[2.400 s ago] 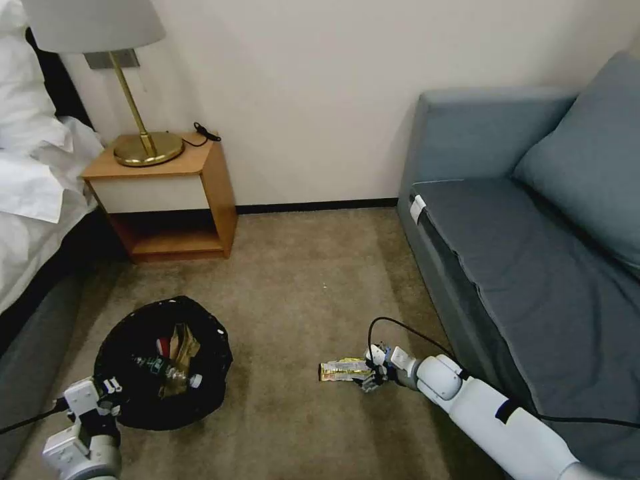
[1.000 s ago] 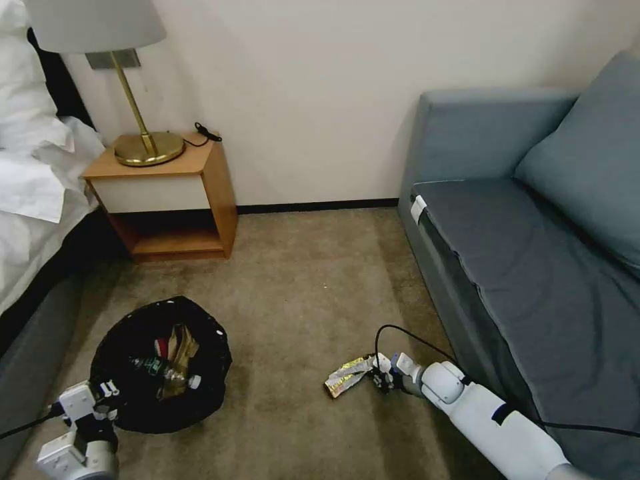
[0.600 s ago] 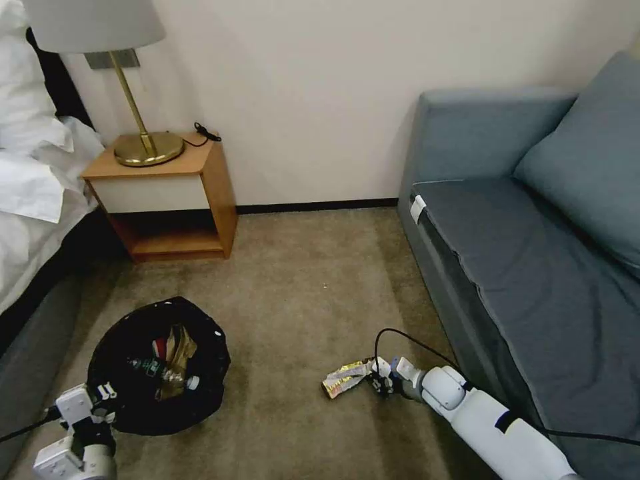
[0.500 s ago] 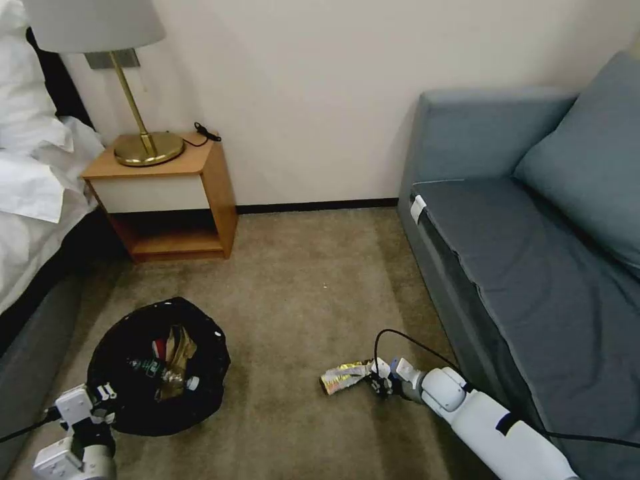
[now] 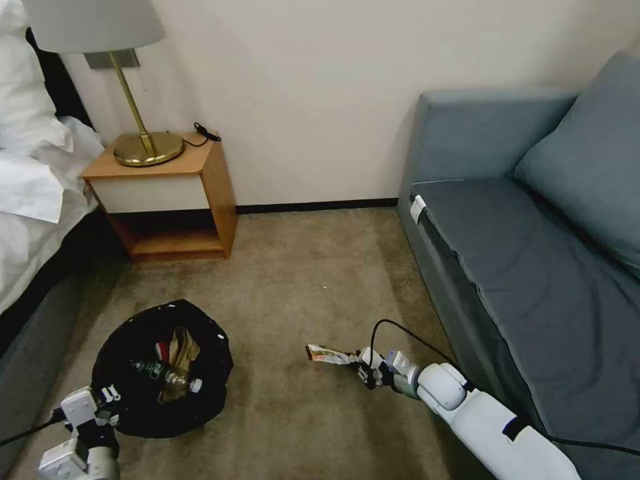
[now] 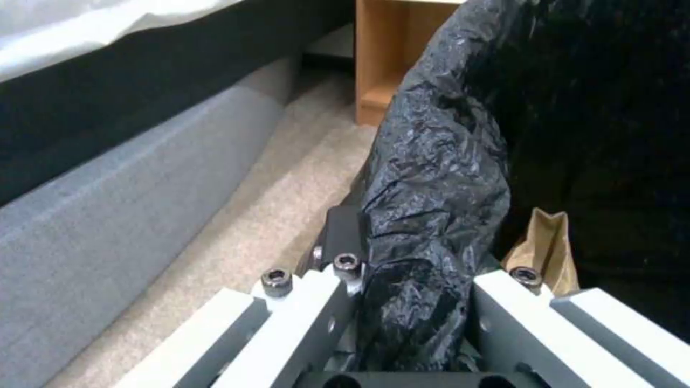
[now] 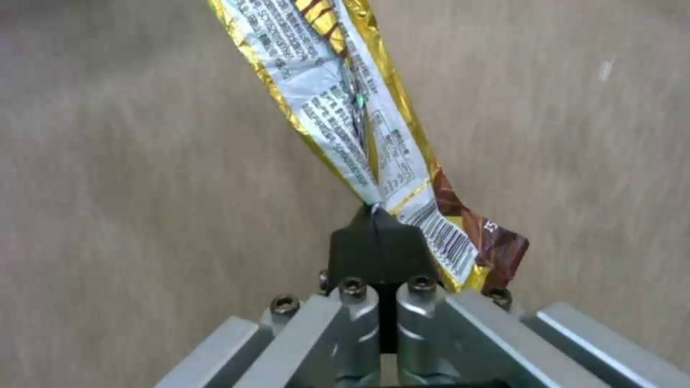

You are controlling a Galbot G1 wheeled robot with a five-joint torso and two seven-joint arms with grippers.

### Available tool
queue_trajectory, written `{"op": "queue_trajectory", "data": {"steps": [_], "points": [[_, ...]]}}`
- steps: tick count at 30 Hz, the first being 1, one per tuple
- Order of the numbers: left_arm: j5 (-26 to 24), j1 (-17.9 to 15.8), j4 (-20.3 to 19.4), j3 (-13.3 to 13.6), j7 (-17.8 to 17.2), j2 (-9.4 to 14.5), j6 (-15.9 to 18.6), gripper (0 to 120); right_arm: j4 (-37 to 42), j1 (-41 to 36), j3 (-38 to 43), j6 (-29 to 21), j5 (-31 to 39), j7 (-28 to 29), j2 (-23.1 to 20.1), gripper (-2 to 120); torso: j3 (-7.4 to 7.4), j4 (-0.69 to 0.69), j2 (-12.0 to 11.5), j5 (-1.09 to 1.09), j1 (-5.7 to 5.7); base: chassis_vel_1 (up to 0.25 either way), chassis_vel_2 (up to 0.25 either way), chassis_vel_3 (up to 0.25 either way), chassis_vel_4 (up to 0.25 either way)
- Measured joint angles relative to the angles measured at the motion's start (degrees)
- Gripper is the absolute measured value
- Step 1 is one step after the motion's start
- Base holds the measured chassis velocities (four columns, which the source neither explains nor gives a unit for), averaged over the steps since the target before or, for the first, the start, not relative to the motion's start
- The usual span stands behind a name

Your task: Pick up the trash bin, then pick up the garbage on the floor and place it into the trash bin.

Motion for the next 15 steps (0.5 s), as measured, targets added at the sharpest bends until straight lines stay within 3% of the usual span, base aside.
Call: {"op": "queue_trajectory", "data": {"steps": [7, 10, 15], "points": [[1.51, -1.24, 0.75, 0.55, 1.0, -0.2, 0.43, 3, 7.91, 4.21, -3.07, -2.61, 8.58, 1.5, 0.05, 0, 0.0, 0.01, 0.0, -0.01, 0.0, 0.0, 0.0, 0.0, 0.0], [2.14, -2.61, 1.02, 0.81, 1.07, -0.68, 1.04, 3, 13.18, 7.78, -5.67, -4.98, 19.43, 2.44, 1.03, 0, 0.0, 0.01, 0.0, -0.01, 0.0, 0.0, 0.0, 0.0, 0.0], [2.67, -3.86, 1.4, 0.99, 1.4, -0.88, 1.73, 3, 18.35, 11.25, -8.75, -7.81, 28.38, 3.68, 2.12, 0, 0.0, 0.01, 0.0, 0.0, 0.0, 0.0, 0.0, 0.0, 0.0]]}}
